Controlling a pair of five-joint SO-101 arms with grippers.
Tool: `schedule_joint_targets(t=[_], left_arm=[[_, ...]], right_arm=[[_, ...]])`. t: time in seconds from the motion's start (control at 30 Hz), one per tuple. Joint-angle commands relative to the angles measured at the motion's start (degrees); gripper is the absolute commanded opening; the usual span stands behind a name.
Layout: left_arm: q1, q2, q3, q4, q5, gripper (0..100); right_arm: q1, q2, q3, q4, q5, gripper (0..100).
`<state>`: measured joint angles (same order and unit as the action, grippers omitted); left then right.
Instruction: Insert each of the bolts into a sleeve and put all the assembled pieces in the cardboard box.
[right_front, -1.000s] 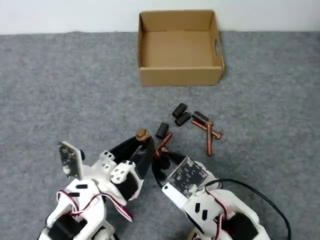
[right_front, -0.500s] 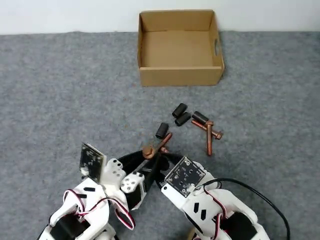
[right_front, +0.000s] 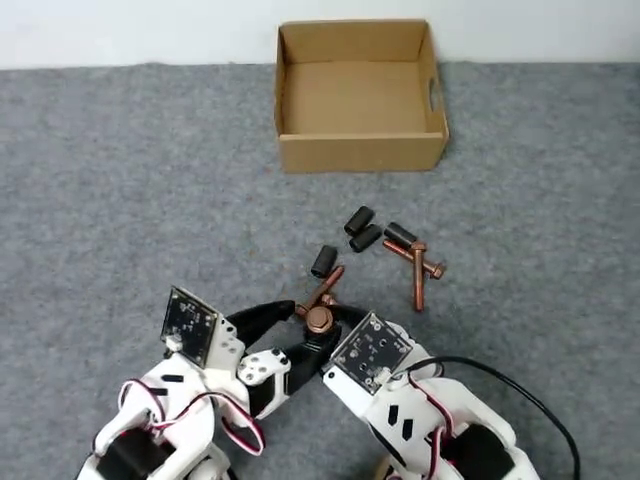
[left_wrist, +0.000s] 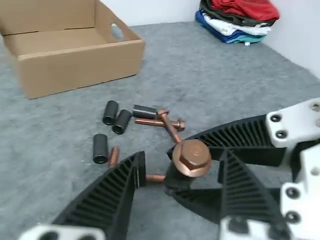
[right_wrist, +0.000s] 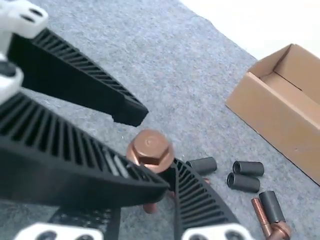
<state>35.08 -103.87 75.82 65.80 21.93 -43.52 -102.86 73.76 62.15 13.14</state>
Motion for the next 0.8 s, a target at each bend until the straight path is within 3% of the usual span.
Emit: schedule_joint_targets(t=[0.0,0.1,0.23,0.33,0.5,0.63,0.77], left_arm=[[-2.55,0.44,-4.7,2.29,-1.41,23],[-2.81,0.18,-8.92,3.25,-1.41,18],[-5.8,0.18,-12.18,2.99,-1.58,0],[-13.1,0.18,-10.86,3.34,-1.58,1],[-26.11,0.18,-2.77,2.9,-4.13,0],[-30.86,0.18,4.44,2.81,-7.91,0],[-32.62,0.18,10.15,1.32,-12.13,0]], right_arm=[[0.13,-0.57,-0.97,-1.1,0.35,0.8],[0.22,-0.57,-0.62,-1.01,0.35,0.8],[0.22,-0.48,0.35,0.4,0.35,0.8],[2.86,-0.48,0.7,1.45,0.09,0.8],[15.52,-0.48,0.26,1.45,-3.16,0.8],[22.81,0.13,-2.9,3.47,-9.32,0.8],[24.57,6.46,-9.14,7.25,-15.38,0.8]])
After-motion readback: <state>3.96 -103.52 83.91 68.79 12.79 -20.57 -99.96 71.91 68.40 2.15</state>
